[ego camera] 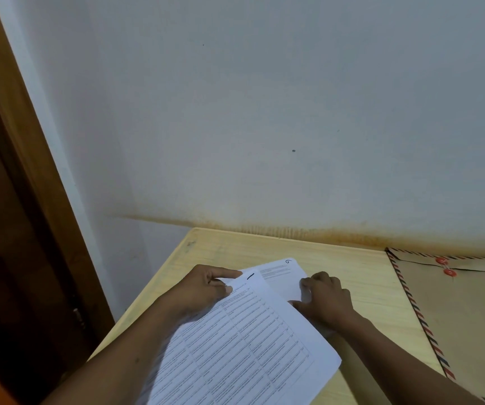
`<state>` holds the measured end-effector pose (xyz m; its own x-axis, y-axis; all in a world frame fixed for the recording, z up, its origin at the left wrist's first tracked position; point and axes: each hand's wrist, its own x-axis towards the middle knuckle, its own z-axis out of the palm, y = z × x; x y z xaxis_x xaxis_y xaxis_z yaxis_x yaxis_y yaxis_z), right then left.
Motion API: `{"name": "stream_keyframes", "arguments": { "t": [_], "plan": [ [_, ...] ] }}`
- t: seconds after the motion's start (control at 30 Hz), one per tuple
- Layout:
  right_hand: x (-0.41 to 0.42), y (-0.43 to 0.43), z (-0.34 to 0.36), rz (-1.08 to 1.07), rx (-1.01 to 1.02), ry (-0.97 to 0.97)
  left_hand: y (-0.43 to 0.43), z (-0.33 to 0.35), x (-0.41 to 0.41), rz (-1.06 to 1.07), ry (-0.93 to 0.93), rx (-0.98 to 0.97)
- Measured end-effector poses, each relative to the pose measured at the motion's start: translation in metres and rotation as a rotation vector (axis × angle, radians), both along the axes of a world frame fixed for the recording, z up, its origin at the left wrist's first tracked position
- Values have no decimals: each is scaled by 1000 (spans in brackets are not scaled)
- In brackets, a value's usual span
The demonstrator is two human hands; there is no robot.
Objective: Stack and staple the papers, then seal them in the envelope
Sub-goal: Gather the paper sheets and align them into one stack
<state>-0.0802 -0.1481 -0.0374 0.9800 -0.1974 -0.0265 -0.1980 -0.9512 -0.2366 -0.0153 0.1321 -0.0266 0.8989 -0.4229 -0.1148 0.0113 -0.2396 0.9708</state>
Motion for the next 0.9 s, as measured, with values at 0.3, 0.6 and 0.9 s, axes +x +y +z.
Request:
{"name": "stream_keyframes", "arguments": {
  "t": [0.3, 0.6, 0.9],
  "plan": [
    [1, -7, 10, 51, 68, 26, -16, 1, -4, -43, 51, -140],
    [-1, -21, 11, -64, 547, -57, -25, -7, -3, -2, -30, -55],
    [-1, 3, 0, 87, 244, -24, -27, -18, -17, -87, 95, 8]
  ]
}}
